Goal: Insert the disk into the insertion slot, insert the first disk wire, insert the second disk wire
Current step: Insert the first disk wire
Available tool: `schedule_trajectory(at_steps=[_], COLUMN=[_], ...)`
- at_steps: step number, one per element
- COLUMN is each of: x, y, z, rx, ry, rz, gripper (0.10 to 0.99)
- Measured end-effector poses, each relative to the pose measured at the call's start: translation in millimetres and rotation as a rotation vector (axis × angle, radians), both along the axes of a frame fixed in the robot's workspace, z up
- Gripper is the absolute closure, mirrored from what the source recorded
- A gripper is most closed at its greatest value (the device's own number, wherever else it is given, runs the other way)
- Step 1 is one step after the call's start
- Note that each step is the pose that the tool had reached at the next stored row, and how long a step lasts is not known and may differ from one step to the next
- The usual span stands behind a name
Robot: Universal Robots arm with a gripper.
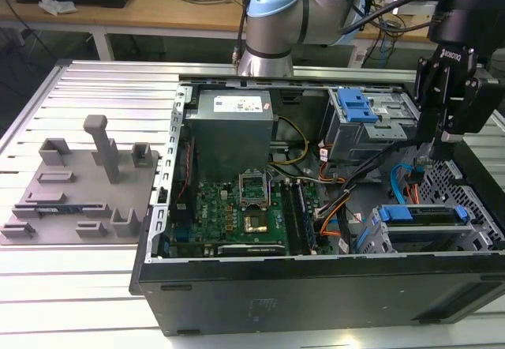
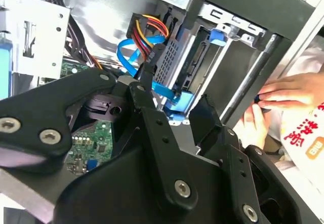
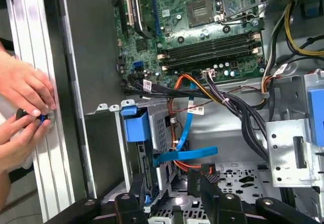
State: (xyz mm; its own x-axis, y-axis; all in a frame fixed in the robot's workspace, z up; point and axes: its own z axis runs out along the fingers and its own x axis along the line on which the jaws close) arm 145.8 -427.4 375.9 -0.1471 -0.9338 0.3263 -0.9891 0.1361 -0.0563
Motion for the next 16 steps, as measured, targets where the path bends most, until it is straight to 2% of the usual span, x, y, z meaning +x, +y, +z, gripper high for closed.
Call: schedule_trajectory(at_steps=[2,3,5,6,9,11,16], x=[0.8,1.5,3.5,3.5,3.6,4.3,5.1], y=[4.4,7.5,18.3,22.0,25.2,25.3,26.6], z=[-2.2,-3.2,-6.1,-7.2,-11.0,-12.6,-15.0], rx=[-0.009,-0.021,-0.068,-0.085,-0.095,-0.095,-0.095], ry=[0.0,0.0,0.0001,0.0003,0.0008,0.0046,0.0084], rz=[0.0,0.0,0.0,0.0,0.001,0.006,0.009], gripper=[0.541,0.604,0.737,0.737,0.737,0.737,0.737])
